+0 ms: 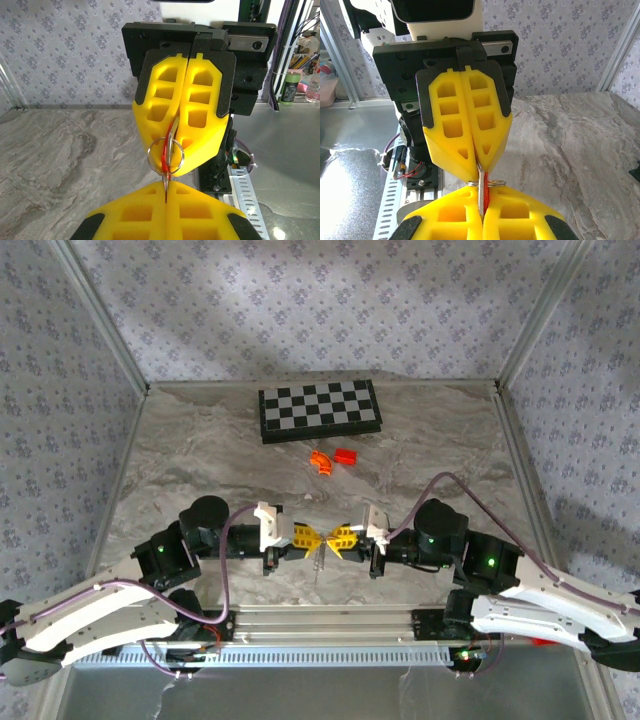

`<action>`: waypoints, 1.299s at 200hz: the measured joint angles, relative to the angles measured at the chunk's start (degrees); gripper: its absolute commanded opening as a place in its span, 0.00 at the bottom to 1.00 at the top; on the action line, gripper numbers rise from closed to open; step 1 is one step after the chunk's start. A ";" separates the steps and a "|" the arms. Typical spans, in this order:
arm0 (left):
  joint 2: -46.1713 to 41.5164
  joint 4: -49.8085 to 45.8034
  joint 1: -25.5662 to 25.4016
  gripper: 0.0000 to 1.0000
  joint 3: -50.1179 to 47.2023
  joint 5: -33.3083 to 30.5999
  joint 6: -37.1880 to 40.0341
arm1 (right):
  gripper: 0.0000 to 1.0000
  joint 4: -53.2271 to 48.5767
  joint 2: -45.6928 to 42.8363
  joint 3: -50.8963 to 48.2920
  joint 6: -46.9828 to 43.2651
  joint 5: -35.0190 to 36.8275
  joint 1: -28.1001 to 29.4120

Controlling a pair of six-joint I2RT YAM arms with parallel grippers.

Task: Put the keys on the keyring

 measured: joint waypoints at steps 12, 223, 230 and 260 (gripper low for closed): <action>-0.02 0.02 0.00 0.00 0.00 -0.22 0.26 | 0.01 -1.42 0.35 0.92 -0.44 0.55 -0.09; -1.51 0.61 0.00 0.99 -6.12 -21.94 -4.13 | 0.00 -8.61 10.38 3.91 11.96 10.27 -31.26; -1.42 0.61 0.00 0.99 -6.14 -22.60 -4.35 | 0.00 -8.33 11.37 3.93 12.41 9.20 -33.03; 0.85 0.50 0.00 1.00 -5.90 -24.68 -4.87 | 0.00 -7.54 16.55 4.39 13.00 5.38 -39.67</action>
